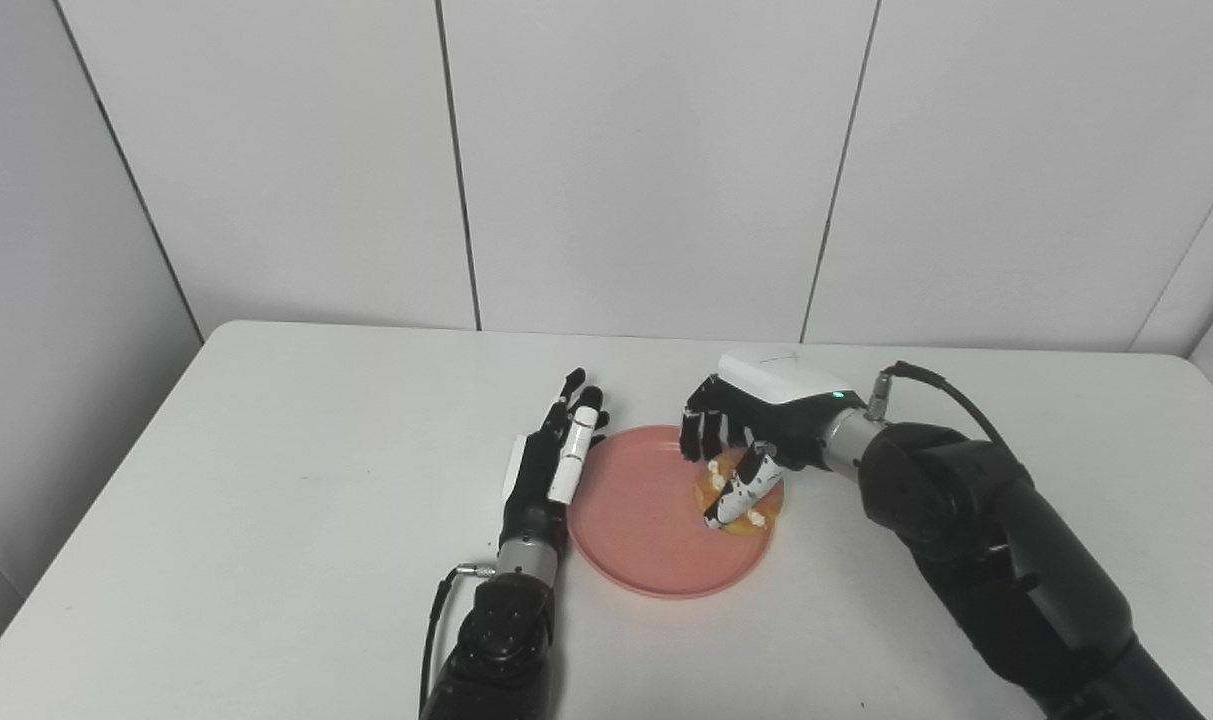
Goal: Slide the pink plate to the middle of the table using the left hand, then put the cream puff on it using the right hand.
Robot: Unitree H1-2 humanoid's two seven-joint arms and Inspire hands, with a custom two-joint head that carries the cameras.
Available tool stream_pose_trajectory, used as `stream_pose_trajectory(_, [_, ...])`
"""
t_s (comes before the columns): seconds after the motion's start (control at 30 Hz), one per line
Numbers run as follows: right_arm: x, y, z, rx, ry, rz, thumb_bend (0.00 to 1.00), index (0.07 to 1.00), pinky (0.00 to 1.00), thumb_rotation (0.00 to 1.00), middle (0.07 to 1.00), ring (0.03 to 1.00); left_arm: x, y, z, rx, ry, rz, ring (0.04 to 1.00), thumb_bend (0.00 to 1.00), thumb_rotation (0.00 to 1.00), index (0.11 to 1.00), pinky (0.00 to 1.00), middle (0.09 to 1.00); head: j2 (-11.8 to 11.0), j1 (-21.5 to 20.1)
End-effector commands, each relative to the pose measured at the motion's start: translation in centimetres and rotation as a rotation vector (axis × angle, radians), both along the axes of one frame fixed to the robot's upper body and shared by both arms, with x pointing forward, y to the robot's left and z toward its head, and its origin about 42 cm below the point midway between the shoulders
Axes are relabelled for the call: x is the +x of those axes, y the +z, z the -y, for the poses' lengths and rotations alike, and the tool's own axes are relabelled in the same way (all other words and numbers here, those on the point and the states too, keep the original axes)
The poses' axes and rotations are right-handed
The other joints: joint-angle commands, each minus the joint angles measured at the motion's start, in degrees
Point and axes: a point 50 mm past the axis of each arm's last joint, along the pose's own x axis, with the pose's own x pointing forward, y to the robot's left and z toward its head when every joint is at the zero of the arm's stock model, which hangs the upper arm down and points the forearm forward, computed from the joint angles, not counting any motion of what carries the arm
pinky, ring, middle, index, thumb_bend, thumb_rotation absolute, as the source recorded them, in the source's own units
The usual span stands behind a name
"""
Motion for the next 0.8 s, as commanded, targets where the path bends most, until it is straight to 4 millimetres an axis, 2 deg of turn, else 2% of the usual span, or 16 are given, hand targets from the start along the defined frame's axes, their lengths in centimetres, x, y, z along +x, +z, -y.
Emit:
stream_pose_trajectory(0.0, [0.6,3.2,-1.1,0.012,0.046,0.118,0.53,0.484,0.43,0.00,0.497,0.539,-1.3,-2.6,2.6,-0.002,-0.051,-0.128,0.851,0.71,0.94,0.917,0.81,0.905,-0.01,0.05])
stream_pose_trajectory(0.03, [0.7,3.2,-1.2,0.012,0.050,0.118,0.52,0.485,0.45,0.06,0.579,0.560,-1.3,-2.6,2.7,-0.002,-0.051,-0.128,0.852,0.71,0.94,0.915,0.81,0.905,-0.01,0.05])
stream_pose_trajectory(0.07, [0.8,3.1,-1.4,0.008,0.056,0.123,0.52,0.486,0.46,0.09,0.622,0.571,-1.2,-2.6,2.7,-0.002,-0.051,-0.129,0.853,0.71,0.94,0.914,0.81,0.905,-0.12,0.04])
stream_pose_trajectory(0.1, [0.9,3.0,-1.6,0.004,0.061,0.127,0.53,0.479,0.42,0.04,0.554,0.511,-1.2,-2.7,2.8,-0.002,-0.051,-0.129,0.850,0.71,0.94,0.909,0.80,0.903,-0.12,0.04])
stream_pose_trajectory(0.2, [1.3,2.1,-2.6,-0.005,0.065,0.117,0.53,0.488,0.36,0.00,0.493,0.446,-1.3,-2.8,2.9,-0.005,-0.049,-0.133,0.847,0.71,0.94,0.906,0.80,0.899,-0.08,0.44])
stream_pose_trajectory(0.27, [1.4,1.5,-3.1,-0.012,0.068,0.108,0.53,0.475,0.38,0.00,0.511,0.462,-1.4,-2.9,3.1,-0.006,-0.045,-0.137,0.845,0.72,0.94,0.906,0.80,0.898,0.00,0.56])
stream_pose_trajectory(0.33, [1.4,1.0,-3.6,-0.017,0.066,0.100,0.52,0.468,0.35,0.00,0.535,0.466,-1.4,-3.0,3.1,-0.003,-0.043,-0.137,0.837,0.71,0.94,0.909,0.79,0.898,0.07,0.57])
stream_pose_trajectory(0.4, [1.4,0.5,-3.9,-0.007,0.063,0.089,0.52,0.483,0.37,0.09,0.635,0.520,-1.5,-3.0,3.1,-0.001,-0.043,-0.138,0.838,0.70,0.94,0.911,0.79,0.902,0.17,0.56])
stream_pose_trajectory(0.5, [1.4,0.1,-4.3,0.007,0.062,0.080,0.52,0.487,0.38,0.12,0.674,0.540,-1.4,-3.1,3.1,0.004,-0.041,-0.141,0.838,0.70,0.94,0.910,0.79,0.902,0.33,0.44])
stream_pose_trajectory(0.63, [1.6,-0.2,-4.6,0.021,0.055,0.068,0.52,0.488,0.30,0.13,0.615,0.441,-1.4,-3.2,3.1,0.006,-0.041,-0.142,0.843,0.67,0.95,0.917,0.78,0.905,0.39,0.56])
stream_pose_trajectory(0.7, [1.8,-0.4,-4.6,0.024,0.053,0.066,0.52,0.488,0.29,0.13,0.606,0.434,-1.4,-3.2,3.1,0.006,-0.040,-0.142,0.843,0.67,0.95,0.918,0.77,0.906,0.34,0.59])
stream_pose_trajectory(0.77, [2.0,-0.6,-4.6,0.024,0.054,0.064,0.52,0.489,0.25,0.13,0.553,0.383,-1.4,-3.2,3.2,0.006,-0.039,-0.141,0.835,0.67,0.95,0.920,0.77,0.899,0.32,0.62])
